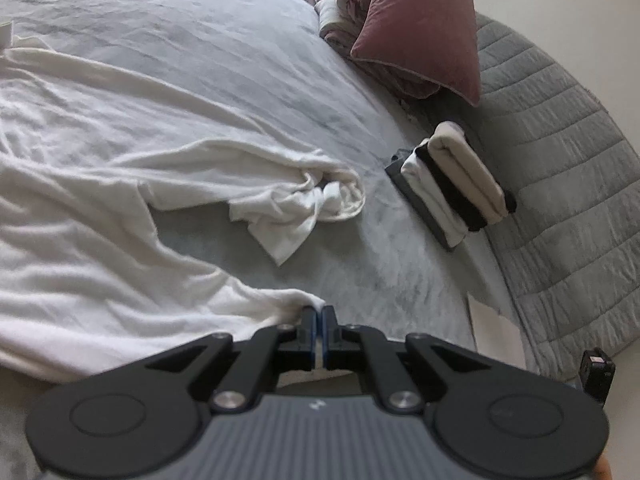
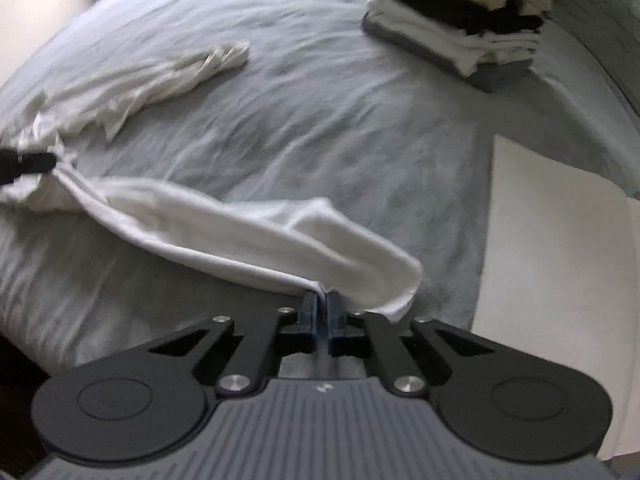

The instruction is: Fold clothes

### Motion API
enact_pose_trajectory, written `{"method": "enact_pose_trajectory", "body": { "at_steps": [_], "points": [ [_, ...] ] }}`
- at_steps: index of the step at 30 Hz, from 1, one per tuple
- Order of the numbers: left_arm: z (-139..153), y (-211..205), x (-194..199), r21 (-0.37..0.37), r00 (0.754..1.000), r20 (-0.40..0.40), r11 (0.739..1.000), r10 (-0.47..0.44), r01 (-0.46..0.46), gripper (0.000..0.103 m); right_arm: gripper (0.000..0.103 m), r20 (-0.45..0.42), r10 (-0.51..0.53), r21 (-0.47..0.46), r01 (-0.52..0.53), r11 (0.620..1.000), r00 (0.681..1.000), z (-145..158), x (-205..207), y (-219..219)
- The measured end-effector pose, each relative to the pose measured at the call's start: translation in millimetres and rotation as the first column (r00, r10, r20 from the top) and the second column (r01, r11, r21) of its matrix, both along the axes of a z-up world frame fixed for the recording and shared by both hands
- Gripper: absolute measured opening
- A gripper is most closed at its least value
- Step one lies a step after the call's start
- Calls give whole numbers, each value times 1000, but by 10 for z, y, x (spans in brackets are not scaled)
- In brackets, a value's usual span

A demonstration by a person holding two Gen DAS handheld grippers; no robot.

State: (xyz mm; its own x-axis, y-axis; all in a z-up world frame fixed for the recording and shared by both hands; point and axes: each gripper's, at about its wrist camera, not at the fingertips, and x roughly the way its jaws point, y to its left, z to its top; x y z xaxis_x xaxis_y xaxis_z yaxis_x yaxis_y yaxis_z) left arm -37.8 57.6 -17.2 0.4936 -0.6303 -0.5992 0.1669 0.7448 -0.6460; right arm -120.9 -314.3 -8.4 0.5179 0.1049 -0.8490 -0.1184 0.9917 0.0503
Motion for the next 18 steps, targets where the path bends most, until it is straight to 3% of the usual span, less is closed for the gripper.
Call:
{"method": "enact_pose_trajectory", "body": {
  "at_steps": [9, 18],
  "points": [
    [58, 38, 221, -37, 999, 23, 998, 49, -48, 2, 2, 149, -58, -27, 62, 998, 987, 377, 351, 5],
    [36, -102, 550, 41, 995, 46, 995, 85, -87, 2, 2, 212, -145, -63, 161, 985, 967, 165, 954, 20]
  ]
}}
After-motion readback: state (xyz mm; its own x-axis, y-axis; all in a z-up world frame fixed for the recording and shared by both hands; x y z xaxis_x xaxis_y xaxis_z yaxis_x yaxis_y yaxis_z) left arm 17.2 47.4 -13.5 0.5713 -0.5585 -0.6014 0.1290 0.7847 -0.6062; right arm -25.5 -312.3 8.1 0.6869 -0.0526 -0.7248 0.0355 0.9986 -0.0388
